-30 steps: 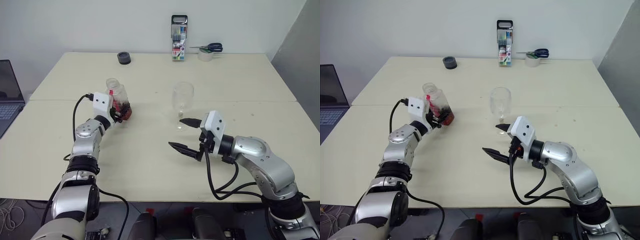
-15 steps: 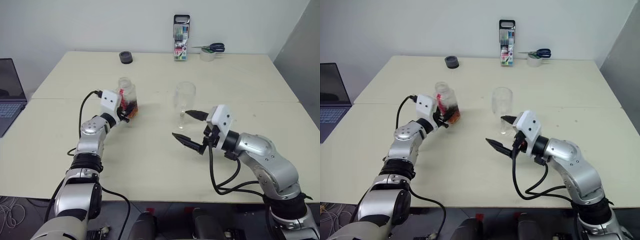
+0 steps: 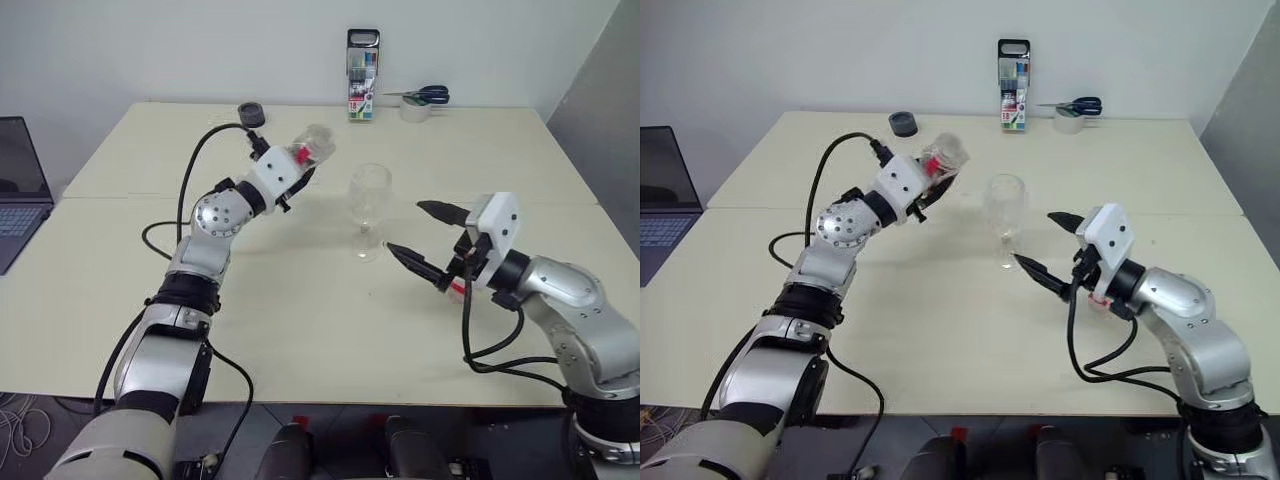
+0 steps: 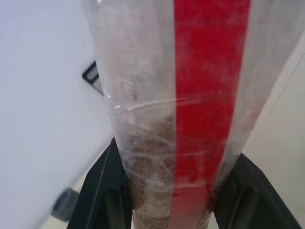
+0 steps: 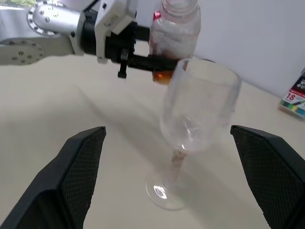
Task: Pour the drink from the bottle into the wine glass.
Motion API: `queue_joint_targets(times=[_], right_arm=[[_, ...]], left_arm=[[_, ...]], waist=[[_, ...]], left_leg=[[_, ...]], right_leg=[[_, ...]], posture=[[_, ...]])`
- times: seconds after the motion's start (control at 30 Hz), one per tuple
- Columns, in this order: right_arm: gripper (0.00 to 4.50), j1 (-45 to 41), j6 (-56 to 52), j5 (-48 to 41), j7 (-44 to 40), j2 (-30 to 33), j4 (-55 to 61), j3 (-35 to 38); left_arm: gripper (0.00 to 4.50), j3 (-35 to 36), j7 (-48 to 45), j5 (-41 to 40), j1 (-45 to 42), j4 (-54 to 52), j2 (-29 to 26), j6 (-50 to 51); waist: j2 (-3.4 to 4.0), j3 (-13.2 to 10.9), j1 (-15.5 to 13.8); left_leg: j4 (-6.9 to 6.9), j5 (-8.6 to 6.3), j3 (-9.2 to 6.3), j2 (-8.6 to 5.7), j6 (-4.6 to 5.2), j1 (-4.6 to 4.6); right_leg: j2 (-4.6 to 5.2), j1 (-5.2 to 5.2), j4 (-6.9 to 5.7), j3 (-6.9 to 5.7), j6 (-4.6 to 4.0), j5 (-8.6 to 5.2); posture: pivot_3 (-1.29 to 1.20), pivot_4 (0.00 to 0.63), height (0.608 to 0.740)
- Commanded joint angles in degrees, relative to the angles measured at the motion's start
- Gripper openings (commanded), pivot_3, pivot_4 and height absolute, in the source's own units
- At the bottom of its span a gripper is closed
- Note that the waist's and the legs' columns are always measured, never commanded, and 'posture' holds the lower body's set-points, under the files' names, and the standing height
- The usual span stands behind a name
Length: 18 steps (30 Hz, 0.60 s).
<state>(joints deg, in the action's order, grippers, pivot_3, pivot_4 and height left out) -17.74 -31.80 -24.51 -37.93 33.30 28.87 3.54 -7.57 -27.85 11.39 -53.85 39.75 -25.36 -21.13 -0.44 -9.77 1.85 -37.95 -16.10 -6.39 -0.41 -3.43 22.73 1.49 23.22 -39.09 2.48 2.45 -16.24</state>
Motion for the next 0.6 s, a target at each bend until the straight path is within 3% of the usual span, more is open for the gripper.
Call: queue_joint_targets(times=[0.03,0.6], right_arm=[[4.50,-0.30,1.29,-1.17,0.26,0.13,0.43,2.54],[4.50,0.25,1.14,-3.99,3.55,-0.76,2.15,6.21]], left_arm=[[1.67,-1.37,3.07,3.51,-4.17,1.86,-1.33,-6.16],[1.67,-9.79,18.31,19.04,-14.10,16.12,-2.72,-19.49]], waist=[[0.00,-0.01,0.07],[-0.02,-0.02,0.05]], left_leg=[[0.00,0.00,0.00,0.00,0.00,0.00],[0.00,0.00,0.01,-0.03,0.00,0.03]], right_leg=[[0.00,0.00,0.00,0.00,0.00,0.00],[0.00,0.01,-0.01,0.00,0.00,0.00]], posture=[[0.00,0.150,0.740],[0.00,0.150,0.740]])
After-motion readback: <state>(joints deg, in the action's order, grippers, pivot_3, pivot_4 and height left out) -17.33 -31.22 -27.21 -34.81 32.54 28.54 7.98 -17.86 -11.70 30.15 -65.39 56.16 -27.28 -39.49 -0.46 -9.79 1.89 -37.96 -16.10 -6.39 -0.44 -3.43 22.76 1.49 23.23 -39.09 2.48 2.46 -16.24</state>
